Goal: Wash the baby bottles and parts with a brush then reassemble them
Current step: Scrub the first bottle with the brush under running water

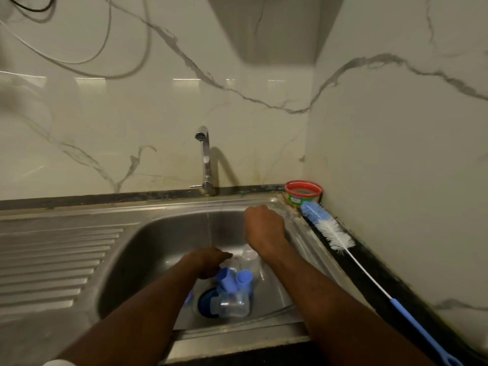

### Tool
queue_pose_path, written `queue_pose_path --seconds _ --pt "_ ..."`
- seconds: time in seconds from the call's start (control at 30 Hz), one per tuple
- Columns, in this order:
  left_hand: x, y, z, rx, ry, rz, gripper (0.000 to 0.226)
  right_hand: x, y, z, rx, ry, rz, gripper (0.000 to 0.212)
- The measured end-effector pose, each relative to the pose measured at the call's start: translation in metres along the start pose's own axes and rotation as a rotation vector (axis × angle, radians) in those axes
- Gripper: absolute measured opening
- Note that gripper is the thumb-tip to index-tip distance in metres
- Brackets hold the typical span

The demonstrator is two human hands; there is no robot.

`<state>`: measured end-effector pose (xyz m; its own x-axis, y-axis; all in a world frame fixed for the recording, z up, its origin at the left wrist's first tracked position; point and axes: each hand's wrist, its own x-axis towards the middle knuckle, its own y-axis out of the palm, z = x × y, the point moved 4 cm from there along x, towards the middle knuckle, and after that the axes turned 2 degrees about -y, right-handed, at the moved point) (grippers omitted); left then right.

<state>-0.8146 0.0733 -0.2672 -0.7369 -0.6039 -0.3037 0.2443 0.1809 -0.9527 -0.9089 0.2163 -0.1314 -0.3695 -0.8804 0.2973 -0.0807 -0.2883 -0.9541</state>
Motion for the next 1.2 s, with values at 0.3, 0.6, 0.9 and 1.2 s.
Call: queue_pose_path --seconds 0.3,0.6,0.9,1.2 --pt "-0.01 -0.009 0.009 -0.071 0.001 -0.123 0.064 0.005 -0.01 -0.007 0.179 0.009 -0.097 0.011" --pt "-0.046 -0.052 0.037 -0.623 -0.003 -0.654 0.069 0.009 -0.023 -0.036 -0.045 0.22 -0.103 0.029" --pt "-0.055 -0.068 0.028 -0.713 -0.016 -0.859 0.065 -0.037 -0.057 -0.133 -0.075 0.502 0.14 0.037" --pt "-0.077 -0.078 0.012 -0.794 -0.008 -0.837 0.063 -0.048 -0.049 -0.137 0.054 0.504 0.24 0.045"
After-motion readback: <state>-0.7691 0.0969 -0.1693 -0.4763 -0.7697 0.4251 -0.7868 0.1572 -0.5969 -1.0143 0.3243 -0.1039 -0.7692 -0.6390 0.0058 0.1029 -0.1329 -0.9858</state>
